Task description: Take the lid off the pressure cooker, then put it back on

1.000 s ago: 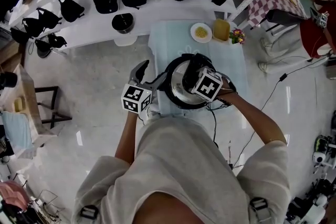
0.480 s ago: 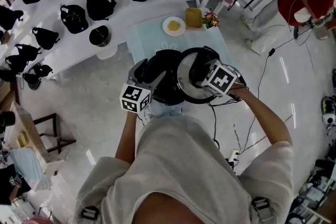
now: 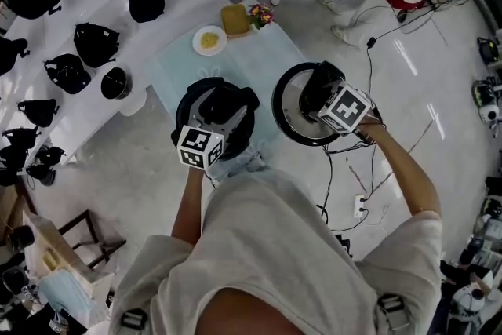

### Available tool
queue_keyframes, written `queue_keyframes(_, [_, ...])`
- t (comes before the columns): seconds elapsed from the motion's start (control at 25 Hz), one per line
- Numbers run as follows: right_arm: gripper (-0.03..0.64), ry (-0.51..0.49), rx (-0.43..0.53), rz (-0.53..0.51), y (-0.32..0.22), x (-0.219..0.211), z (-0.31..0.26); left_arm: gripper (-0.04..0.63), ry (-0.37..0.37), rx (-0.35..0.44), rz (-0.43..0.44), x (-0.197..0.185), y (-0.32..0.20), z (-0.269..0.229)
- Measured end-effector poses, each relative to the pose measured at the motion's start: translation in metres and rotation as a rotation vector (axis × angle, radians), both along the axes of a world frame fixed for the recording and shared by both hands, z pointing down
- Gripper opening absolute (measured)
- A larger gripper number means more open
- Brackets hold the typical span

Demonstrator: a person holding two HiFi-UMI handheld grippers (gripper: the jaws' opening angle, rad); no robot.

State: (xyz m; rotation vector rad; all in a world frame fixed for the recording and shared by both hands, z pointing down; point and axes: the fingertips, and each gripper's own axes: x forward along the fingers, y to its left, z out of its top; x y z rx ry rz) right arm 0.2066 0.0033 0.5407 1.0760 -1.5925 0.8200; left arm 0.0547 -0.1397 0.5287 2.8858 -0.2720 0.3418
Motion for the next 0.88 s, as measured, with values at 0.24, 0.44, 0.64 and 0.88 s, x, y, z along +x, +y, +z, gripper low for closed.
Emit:
queue_keyframes(0.24, [0.270,-0.015,-0.013,0.051,0.021,0.030,0.016,0.339,-0.021,0.005,0.045,0.031,0.023,-0.001])
queue_keyframes(0.44, [0.270,-0.032,-0.032,0.048,0.016,0.038,0.039,0.339,-0.033,0.007,0.019,0.033,0.024,-0.005])
queue_keyframes(0.64, [0.270,-0.037,-0.056,0.013,-0.008,0.038,0.085,0.339,-0.051,0.015,-0.027,0.022,0.014,-0.007])
queue_keyframes(0.88, [0.270,-0.077,-0.087,0.009,-0.035,0.037,0.145,0.339,-0.082,0.013,-0.075,0.008,0.008,-0.003])
